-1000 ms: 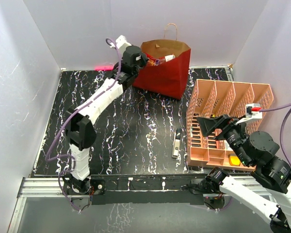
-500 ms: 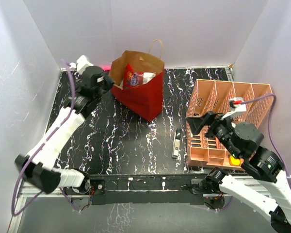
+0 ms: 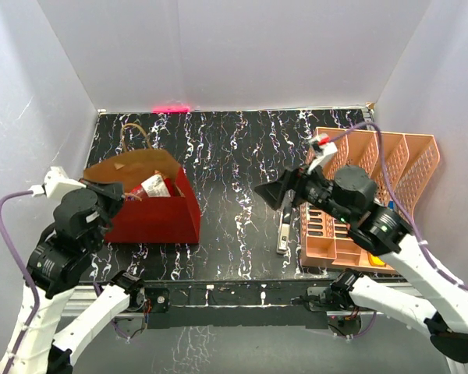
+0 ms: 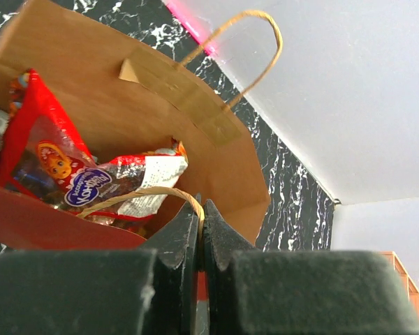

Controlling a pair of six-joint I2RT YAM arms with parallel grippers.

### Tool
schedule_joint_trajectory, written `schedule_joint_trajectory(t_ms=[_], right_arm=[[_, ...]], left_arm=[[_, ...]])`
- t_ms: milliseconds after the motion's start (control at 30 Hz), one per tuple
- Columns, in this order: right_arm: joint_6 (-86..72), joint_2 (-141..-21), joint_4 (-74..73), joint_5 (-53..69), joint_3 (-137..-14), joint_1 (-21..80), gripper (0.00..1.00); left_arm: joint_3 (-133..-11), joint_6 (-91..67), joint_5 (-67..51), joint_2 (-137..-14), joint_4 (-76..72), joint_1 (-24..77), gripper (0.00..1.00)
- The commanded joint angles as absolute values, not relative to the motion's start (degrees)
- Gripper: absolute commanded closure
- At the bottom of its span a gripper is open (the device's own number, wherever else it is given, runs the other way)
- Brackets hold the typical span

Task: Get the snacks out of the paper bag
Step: Move the paper bag to the center of the board, then adjust the paper bag at the center of the board.

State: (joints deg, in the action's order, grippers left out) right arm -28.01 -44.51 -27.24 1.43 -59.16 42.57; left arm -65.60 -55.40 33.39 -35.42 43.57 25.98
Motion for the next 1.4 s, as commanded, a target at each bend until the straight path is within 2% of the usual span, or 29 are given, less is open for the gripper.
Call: schedule_joint_trajectory(t_ms=[0,200,400,533,700,1000,1267,1300,1367], right_arm=[[-25.28,-54.36,-15.54,11.51,-62.45,42.33,0.02],[-23.01,-70.02,-5.98,17.59,-69.27,43.86,0.02],[-12.65,-86.95,-3.18,8.08,-82.17,49.26,0.02],[-7.53,-97.77,-3.66,2.44,-92.93,49.76,0.02],[-0.33,-107.07,1.61,5.08,-100.2,49.82,0.02],[-4.72,-121.91,6.11,16.07,-116.29,50.0,0.04],[-8.31,-134.45,8.05,19.5,-133.28,51.55,0.16],[-9.05,-135.36,8.63,19.44,-134.35,51.58,0.22],[-10.66,-136.11,10.4,18.2,-134.93,51.59,0.42]], left_arm=[[-65.22,-57.66,34.81,-32.22,52.06,25.89,0.98],[-63.91,-58.1,32.41,-28.35,53.32,25.85,0.93],[-65.54,-58.17,31.34,-27.39,55.85,25.84,0.89],[-65.92,-58.41,30.51,-26.75,56.53,25.84,0.8],[-65.49,-58.68,30.48,-26.32,55.52,25.84,0.65],[-66.36,-58.59,28.64,-27.64,55.32,25.84,0.65],[-67.42,-58.51,29.11,-27.16,55.97,25.84,0.64],[-67.64,-58.46,29.23,-27.22,56.17,25.84,0.64],[-68.14,-58.49,29.63,-27.4,56.86,25.84,0.64]])
